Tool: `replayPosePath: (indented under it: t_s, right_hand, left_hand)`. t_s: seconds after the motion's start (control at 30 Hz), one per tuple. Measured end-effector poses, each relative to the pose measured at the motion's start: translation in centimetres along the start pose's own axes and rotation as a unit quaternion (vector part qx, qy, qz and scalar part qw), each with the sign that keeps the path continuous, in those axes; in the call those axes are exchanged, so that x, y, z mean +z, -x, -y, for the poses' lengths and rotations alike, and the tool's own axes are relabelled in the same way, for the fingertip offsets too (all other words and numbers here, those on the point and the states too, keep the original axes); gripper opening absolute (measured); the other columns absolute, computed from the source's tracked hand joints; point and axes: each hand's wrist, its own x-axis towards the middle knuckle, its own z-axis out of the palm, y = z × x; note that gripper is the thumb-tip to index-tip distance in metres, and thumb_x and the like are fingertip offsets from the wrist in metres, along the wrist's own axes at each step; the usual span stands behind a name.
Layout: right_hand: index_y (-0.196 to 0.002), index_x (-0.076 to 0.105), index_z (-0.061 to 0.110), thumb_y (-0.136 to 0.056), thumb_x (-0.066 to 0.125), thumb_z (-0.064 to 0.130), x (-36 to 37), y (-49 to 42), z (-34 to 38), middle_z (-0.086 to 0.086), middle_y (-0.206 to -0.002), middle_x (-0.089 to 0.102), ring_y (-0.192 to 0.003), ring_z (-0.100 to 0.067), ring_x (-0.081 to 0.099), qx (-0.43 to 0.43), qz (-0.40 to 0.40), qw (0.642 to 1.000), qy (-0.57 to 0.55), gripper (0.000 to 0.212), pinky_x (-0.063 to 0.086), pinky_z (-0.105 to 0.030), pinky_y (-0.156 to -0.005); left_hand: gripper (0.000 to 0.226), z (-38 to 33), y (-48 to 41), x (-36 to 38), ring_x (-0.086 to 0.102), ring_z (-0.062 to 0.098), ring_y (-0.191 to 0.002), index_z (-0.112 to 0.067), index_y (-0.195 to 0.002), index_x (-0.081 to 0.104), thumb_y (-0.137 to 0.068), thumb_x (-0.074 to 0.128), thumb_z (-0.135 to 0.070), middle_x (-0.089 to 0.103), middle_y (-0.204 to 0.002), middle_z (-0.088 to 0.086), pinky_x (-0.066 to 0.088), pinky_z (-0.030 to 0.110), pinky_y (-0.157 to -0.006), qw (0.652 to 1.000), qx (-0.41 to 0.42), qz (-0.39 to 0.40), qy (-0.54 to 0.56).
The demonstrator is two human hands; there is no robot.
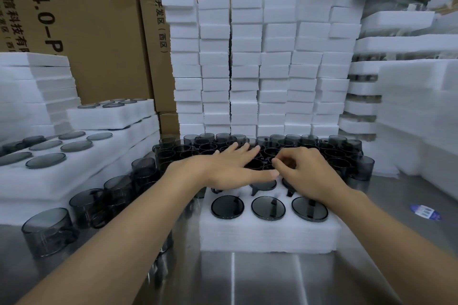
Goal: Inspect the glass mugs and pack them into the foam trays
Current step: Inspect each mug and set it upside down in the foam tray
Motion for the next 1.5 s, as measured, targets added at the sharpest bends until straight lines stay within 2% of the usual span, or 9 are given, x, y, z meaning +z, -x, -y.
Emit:
replayPosePath:
  t_s: [0.47,0.73,0.87,1.0,1.13,1.23,1.33,1.43,1.5]
  right_hand:
    - [-0.078,0.07,0.032,-0.103,0.059,0.039,0.4,-0.2,-0.6,0.009,-0.065,0.067,-0.069,-0.009,0.064,0.01,-0.01,1.0,-0.009,0.028,0.055,-0.038,-0.071]
    - [-0.078,0.069,0.033,-0.102,0.059,0.04,0.5,0.0,-0.6,0.009,-0.065,0.067,-0.069,-0.013,0.064,0.02,-0.015,1.0,-0.014,0.028,0.057,-0.042,-0.07]
    - [-0.077,0.07,0.031,-0.1,0.059,0.038,0.1,1.1,-0.8,0.01,-0.068,0.07,-0.071,-0.011,0.067,0.084,-0.104,0.99,-0.051,0.027,0.057,-0.039,-0.069]
    - [-0.084,0.072,0.034,-0.1,0.063,0.031,-0.5,3.2,-0.9,0.014,-0.078,0.073,-0.077,-0.003,0.067,0.173,-0.134,0.966,-0.136,0.019,0.051,-0.025,-0.067]
    - [-0.107,0.068,0.029,-0.099,0.07,0.03,-0.5,5.4,-1.4,0.006,-0.103,0.07,-0.096,-0.014,0.066,0.227,-0.064,0.959,-0.158,0.008,0.051,-0.031,-0.078]
    - [-0.116,0.064,0.037,-0.099,0.07,0.046,-0.7,6.5,-1.3,0.004,-0.104,0.07,-0.098,-0.013,0.066,0.256,-0.019,0.939,-0.23,0.02,0.047,-0.029,-0.075]
    - [-0.118,0.064,0.032,-0.098,0.071,0.048,-0.6,6.6,-0.7,0.006,-0.103,0.068,-0.097,-0.014,0.065,0.284,-0.041,0.926,-0.245,0.026,0.048,-0.034,-0.079]
    - [-0.109,0.072,0.022,-0.098,0.069,0.05,-0.5,6.4,-0.6,0.006,-0.103,0.07,-0.1,-0.019,0.065,0.312,-0.029,0.922,-0.227,0.03,0.052,-0.041,-0.09]
    - [-0.1,0.076,0.019,-0.099,0.067,0.051,-0.7,6.5,-0.7,-0.002,-0.101,0.075,-0.099,-0.023,0.068,0.314,-0.003,0.924,-0.216,0.033,0.054,-0.045,-0.094]
  left_hand:
    - [0.117,-0.2,-0.3,2.8,-0.022,0.013,-0.163,-0.024,-0.171,-0.011,-0.088,0.037,-0.092,-0.019,-0.178,-0.002,-0.015,0.052,-0.131,0.999,-0.003,0.005,-0.048]
    - [0.13,0.9,-1.1,4.1,-0.021,0.007,-0.162,-0.043,-0.168,-0.009,-0.062,0.019,-0.112,-0.014,-0.178,-0.01,-0.019,0.054,-0.129,1.0,-0.004,-0.02,-0.02]
    - [0.115,0.8,-0.6,4.9,-0.013,0.007,-0.164,-0.05,-0.168,0.0,-0.07,0.013,-0.109,-0.002,-0.179,-0.013,-0.017,0.053,-0.13,0.998,-0.002,-0.068,-0.009]
    - [0.086,0.3,0.6,4.7,-0.012,0.013,-0.165,-0.05,-0.168,0.009,-0.094,0.019,-0.091,-0.002,-0.18,-0.01,-0.011,0.052,-0.132,0.992,-0.036,-0.118,-0.023]
    - [0.072,-0.7,2.7,6.2,-0.016,0.015,-0.165,-0.037,-0.171,0.01,-0.108,0.026,-0.068,-0.007,-0.18,-0.004,-0.002,0.046,-0.133,0.968,-0.099,-0.23,0.02]
    - [0.07,-1.7,4.2,8.1,-0.015,0.011,-0.164,-0.038,-0.171,0.004,-0.109,0.015,-0.066,-0.011,-0.179,-0.007,0.012,0.048,-0.132,0.971,-0.123,-0.202,0.034]
    - [0.067,-2.5,4.7,8.2,-0.012,0.011,-0.165,-0.035,-0.172,0.008,-0.11,0.015,-0.061,-0.009,-0.18,-0.007,0.022,0.049,-0.129,0.972,-0.128,-0.194,0.034]
    - [0.063,-2.8,5.3,7.8,0.005,0.021,-0.166,-0.041,-0.165,0.032,-0.107,0.035,-0.064,0.0,-0.181,-0.003,0.032,0.052,-0.123,0.945,-0.164,-0.258,0.119]
    - [0.055,-3.1,5.9,8.0,0.035,0.035,-0.156,-0.045,-0.151,0.046,-0.1,0.044,-0.069,0.008,-0.18,0.004,0.042,0.05,-0.112,0.937,-0.195,-0.257,0.136]
